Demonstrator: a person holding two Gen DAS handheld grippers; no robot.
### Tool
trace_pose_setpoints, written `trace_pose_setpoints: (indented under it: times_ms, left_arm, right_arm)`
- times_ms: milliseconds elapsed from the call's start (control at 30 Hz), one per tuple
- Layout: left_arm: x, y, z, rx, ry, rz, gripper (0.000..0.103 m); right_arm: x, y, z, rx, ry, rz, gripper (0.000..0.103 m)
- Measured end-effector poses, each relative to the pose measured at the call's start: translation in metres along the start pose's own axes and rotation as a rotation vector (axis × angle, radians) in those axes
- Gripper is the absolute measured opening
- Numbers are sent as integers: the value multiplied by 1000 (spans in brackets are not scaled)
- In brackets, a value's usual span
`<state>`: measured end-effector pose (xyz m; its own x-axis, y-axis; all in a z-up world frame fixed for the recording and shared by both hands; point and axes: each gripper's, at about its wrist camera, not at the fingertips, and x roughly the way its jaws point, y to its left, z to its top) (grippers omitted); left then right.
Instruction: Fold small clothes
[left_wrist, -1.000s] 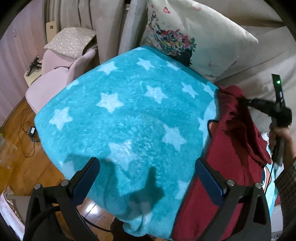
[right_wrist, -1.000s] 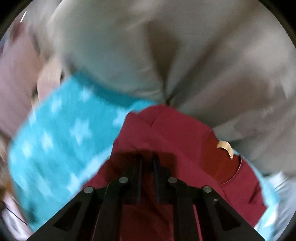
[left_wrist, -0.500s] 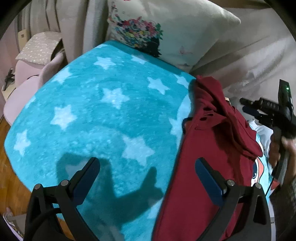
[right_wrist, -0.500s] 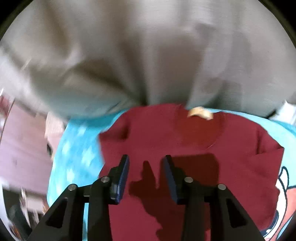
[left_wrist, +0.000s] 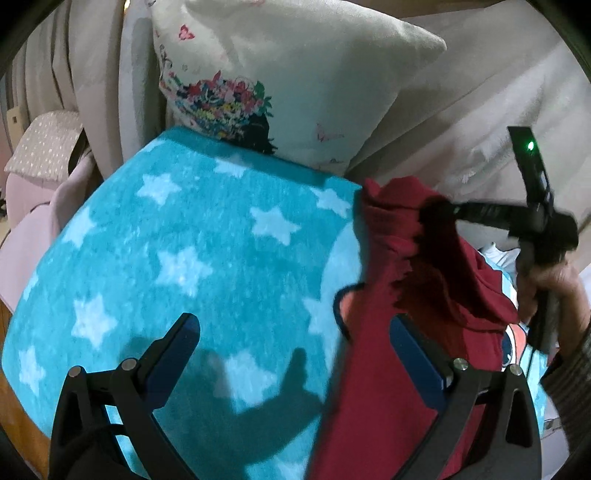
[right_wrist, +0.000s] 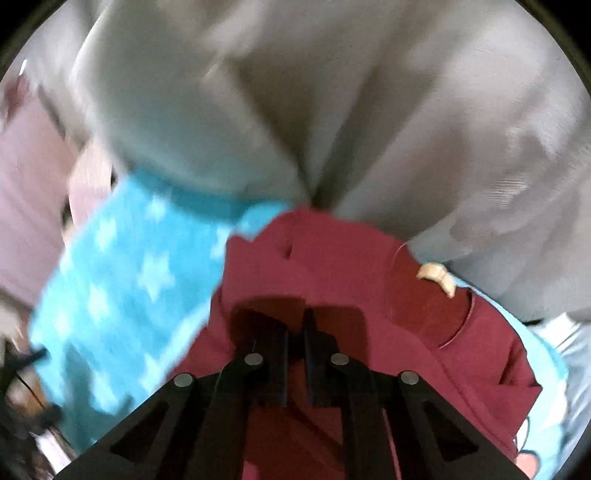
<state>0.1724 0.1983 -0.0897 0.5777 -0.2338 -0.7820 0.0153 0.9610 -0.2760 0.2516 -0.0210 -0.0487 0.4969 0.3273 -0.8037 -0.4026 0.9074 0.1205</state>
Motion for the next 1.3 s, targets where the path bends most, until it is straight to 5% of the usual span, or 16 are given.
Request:
trace_pose_setpoints:
  times_ms: [200, 367, 500, 667, 800, 867, 900, 933, 1200, 1300]
  left_arm:
    - [12, -3, 4, -17, 17, -37, 102]
    - [21, -11, -4, 18, 40, -43, 102]
    - [33, -24, 7, 29, 13, -80, 102]
    - [72, -73, 49, 156, -66, -106, 102]
    - [121, -106, 68, 238, -32, -104, 101]
    - [141, -117, 69, 271, 16, -114, 73]
    - [155, -121, 69, 289, 75, -112, 31]
    - [163, -120, 68, 283, 119, -109, 14]
    - [128, -63, 67, 127, 101, -178, 8]
    - [122, -50, 59, 135, 86, -107, 0]
  right_arm:
    - [31, -66, 35, 288, 28, 157, 7]
    - [84, -88, 30, 406, 134, 138, 18]
    - [57, -82, 26, 402, 58, 167, 30]
    - [37, -68, 28, 262, 84, 100, 30]
    - [37, -64, 29, 264, 104, 112, 14]
    - [38, -67, 25, 279, 105, 137, 10]
    - [35, -67, 25, 285, 101, 151, 10]
    - [32, -66, 22, 286, 97, 160, 10]
    - [9, -54, 5, 321, 111, 330, 10]
    - [20, -40, 0, 262, 156, 264, 10]
